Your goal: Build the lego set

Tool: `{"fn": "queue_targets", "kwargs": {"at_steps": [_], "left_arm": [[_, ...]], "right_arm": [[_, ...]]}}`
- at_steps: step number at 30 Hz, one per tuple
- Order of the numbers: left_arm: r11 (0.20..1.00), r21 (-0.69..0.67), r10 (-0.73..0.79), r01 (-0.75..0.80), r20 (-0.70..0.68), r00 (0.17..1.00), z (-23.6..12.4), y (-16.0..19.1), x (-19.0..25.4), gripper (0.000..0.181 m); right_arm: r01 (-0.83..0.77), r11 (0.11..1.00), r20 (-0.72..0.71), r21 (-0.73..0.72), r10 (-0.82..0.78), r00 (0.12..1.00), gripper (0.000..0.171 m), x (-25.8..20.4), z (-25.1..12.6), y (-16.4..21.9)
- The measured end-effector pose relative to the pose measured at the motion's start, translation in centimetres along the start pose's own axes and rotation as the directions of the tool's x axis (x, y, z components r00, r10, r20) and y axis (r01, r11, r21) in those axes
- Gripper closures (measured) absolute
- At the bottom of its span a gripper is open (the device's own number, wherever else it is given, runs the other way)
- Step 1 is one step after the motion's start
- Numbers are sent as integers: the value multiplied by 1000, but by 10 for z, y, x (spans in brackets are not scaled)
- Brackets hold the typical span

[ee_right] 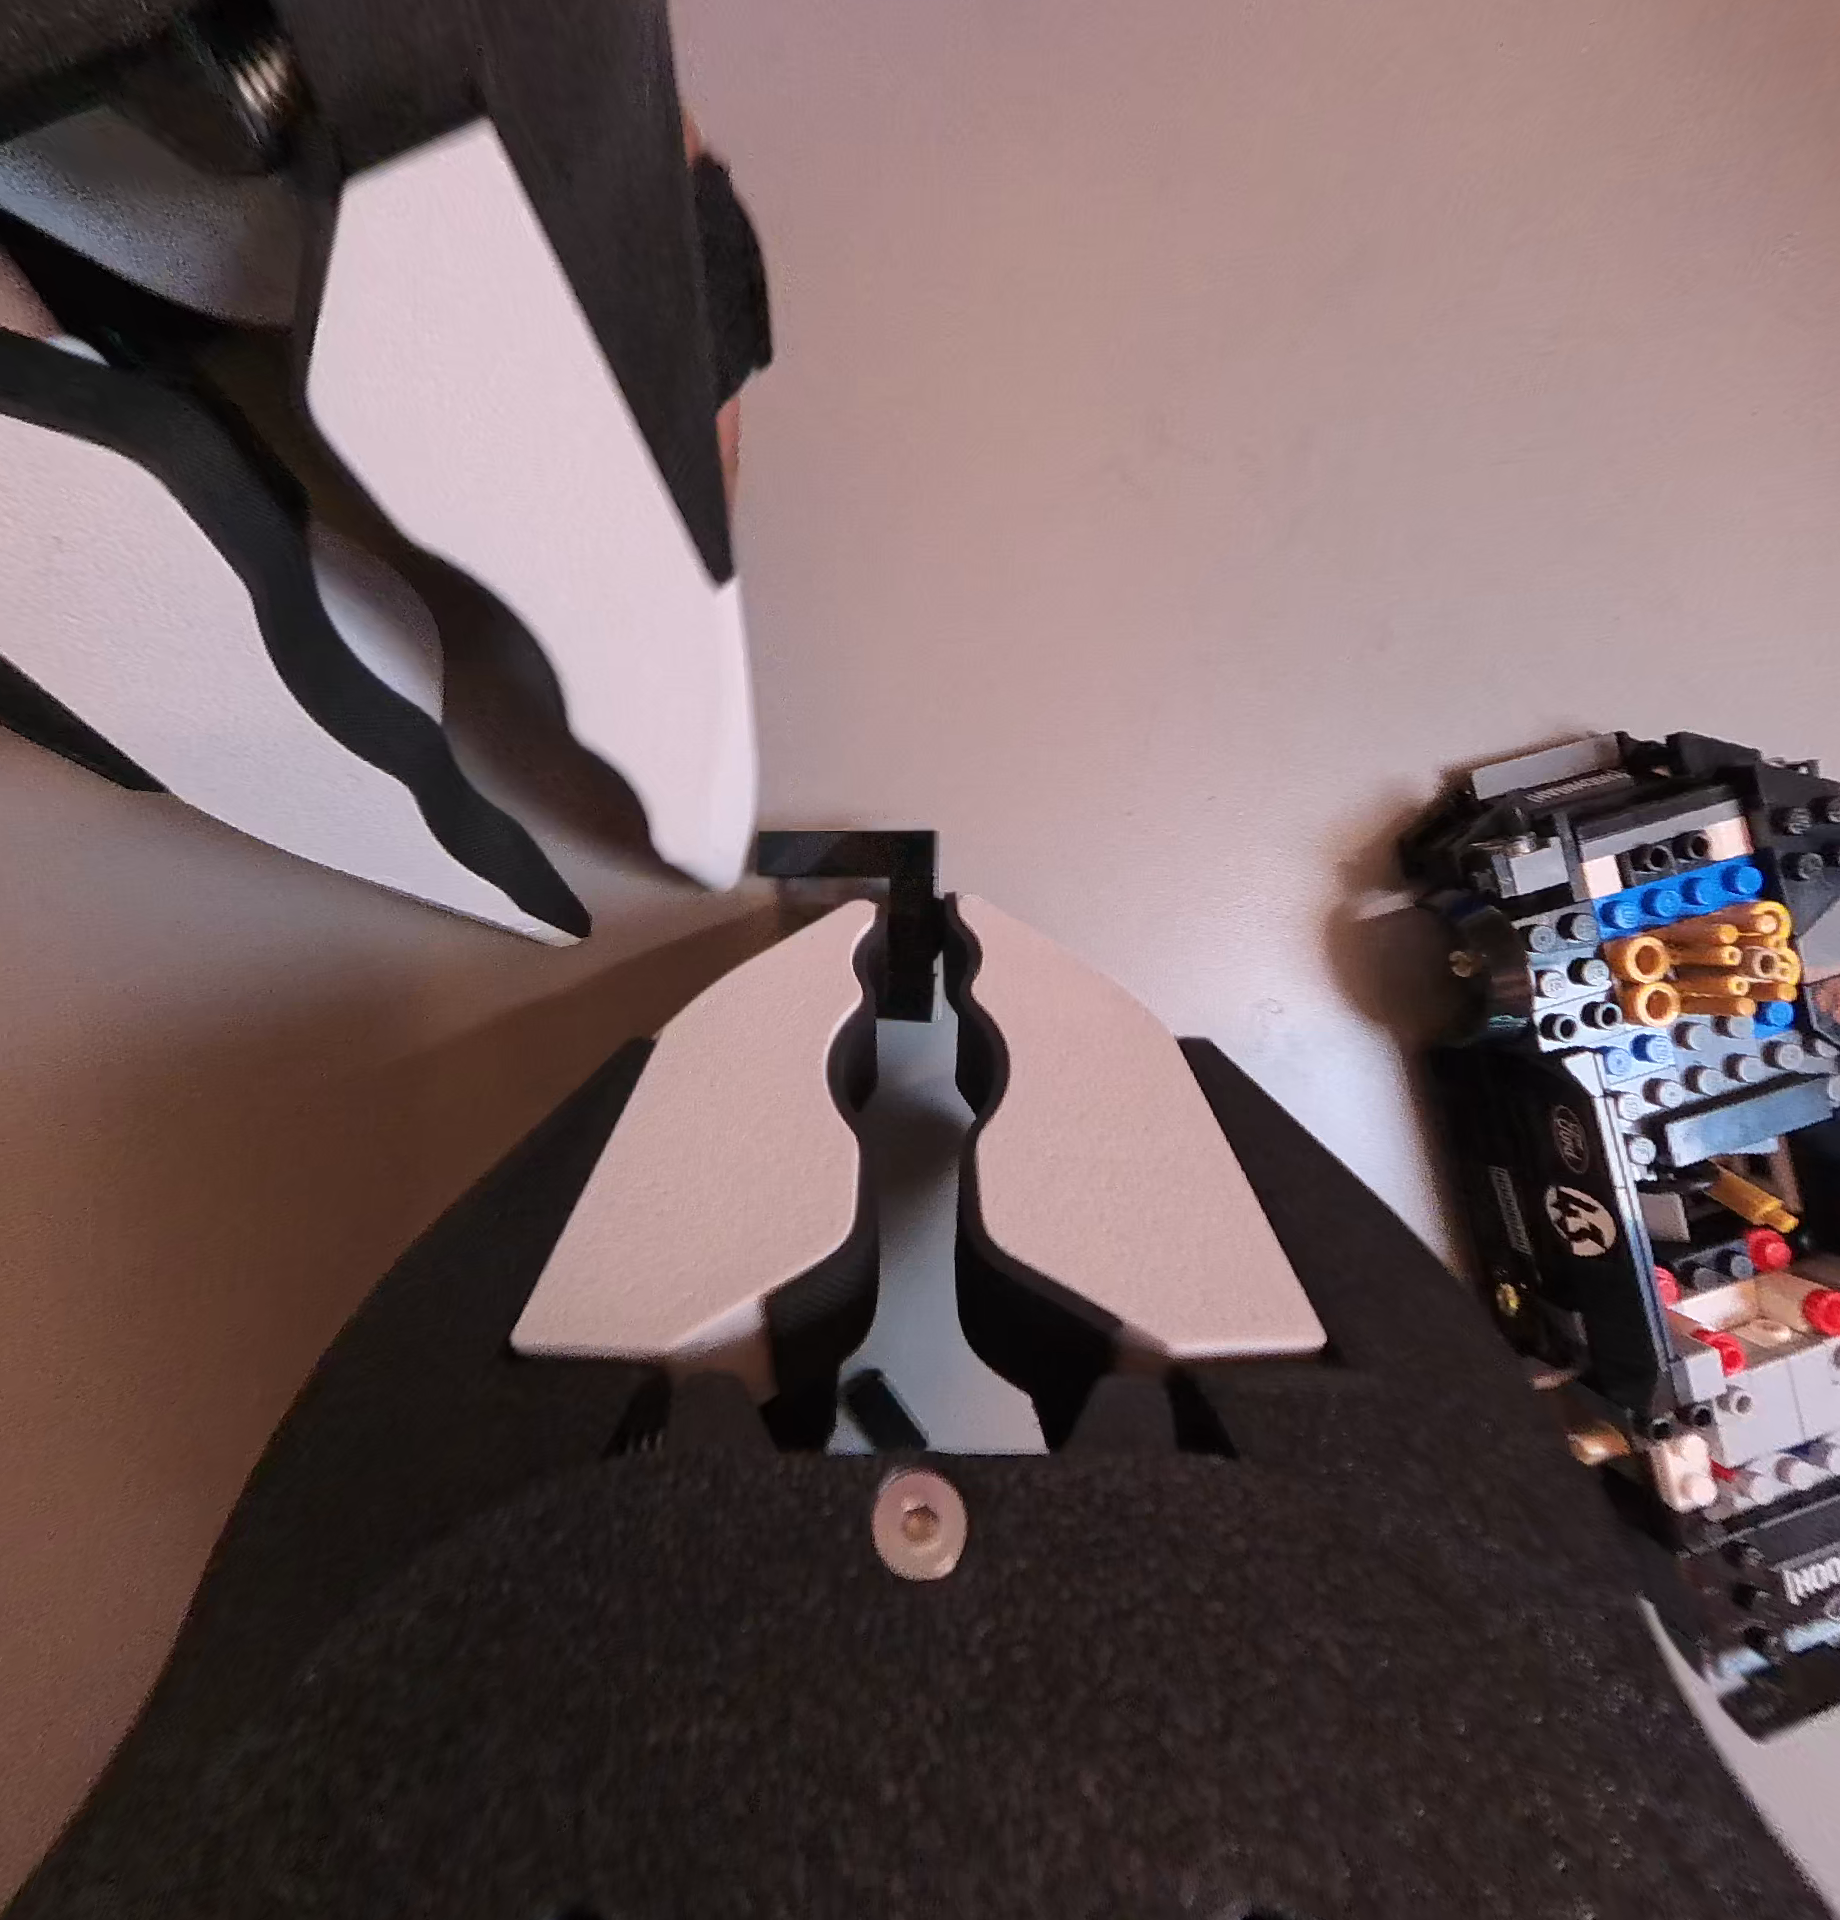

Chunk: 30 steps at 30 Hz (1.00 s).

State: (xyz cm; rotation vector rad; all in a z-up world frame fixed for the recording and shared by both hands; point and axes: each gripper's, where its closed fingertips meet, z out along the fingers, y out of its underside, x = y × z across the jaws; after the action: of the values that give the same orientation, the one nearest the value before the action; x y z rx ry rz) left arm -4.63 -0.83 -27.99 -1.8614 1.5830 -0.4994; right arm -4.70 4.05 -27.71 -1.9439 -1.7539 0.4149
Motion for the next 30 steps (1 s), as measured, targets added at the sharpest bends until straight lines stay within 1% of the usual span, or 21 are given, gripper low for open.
{"fn": "queue_targets", "kwargs": {"at_steps": [1, 2, 3, 5, 6, 9, 12, 17, 21, 25, 30], "left_arm": [[1000, 3, -5, 5, 0, 1000, 0, 0, 0, 161], [1000, 3, 0, 0, 50, 999, 0, -1, -7, 148], [1000, -5, 5, -5, 75, 997, -1, 0, -10, 145], [1000, -2, -10, 10, 46, 999, -1, 1, -7, 152], [1000, -2, -13, 13, 41, 999, -1, 1, -7, 152], [1000, -1, -14, 14, 41, 999, -1, 1, -8, 151], [1000, 2, -25, 24, 55, 998, -1, 1, -11, 146], [998, 5, -57, 57, 68, 996, -2, 2, -17, 140], [994, 11, -107, 106, 79, 991, -2, 4, -24, 133], [991, 42, -129, 125, 120, 984, -4, -1, -32, 137], [975, 51, -220, 215, 124, 968, -3, -3, -38, 141]], "right_arm": [[-4, 1000, 5, 1, 4, 1000, 162, -1, 0, 0], [0, 1000, 3, -1, 0, 1000, 162, -1, 0, 0], [6, 1000, 0, -2, -6, 1000, 161, -1, 0, 1], [3, 1000, 4, 7, -3, 1000, 161, -2, 0, 0], [-1, 1000, 7, 9, 1, 1000, 161, -2, 0, 1], [-11, 1000, 2, 4, 11, 1000, 161, 1, 1, 3], [-43, 999, -3, -2, 43, 999, 162, 4, 1, 5], [-157, 988, -4, 0, 157, 988, 162, 9, 1, 7], [-276, 961, -11, 16, 277, 961, 162, 15, 0, 9], [-321, 947, -44, 10, 321, 946, 162, 17, 0, 11], [-360, 933, -78, 0, 358, 930, 162, 15, 0, 12]]}}
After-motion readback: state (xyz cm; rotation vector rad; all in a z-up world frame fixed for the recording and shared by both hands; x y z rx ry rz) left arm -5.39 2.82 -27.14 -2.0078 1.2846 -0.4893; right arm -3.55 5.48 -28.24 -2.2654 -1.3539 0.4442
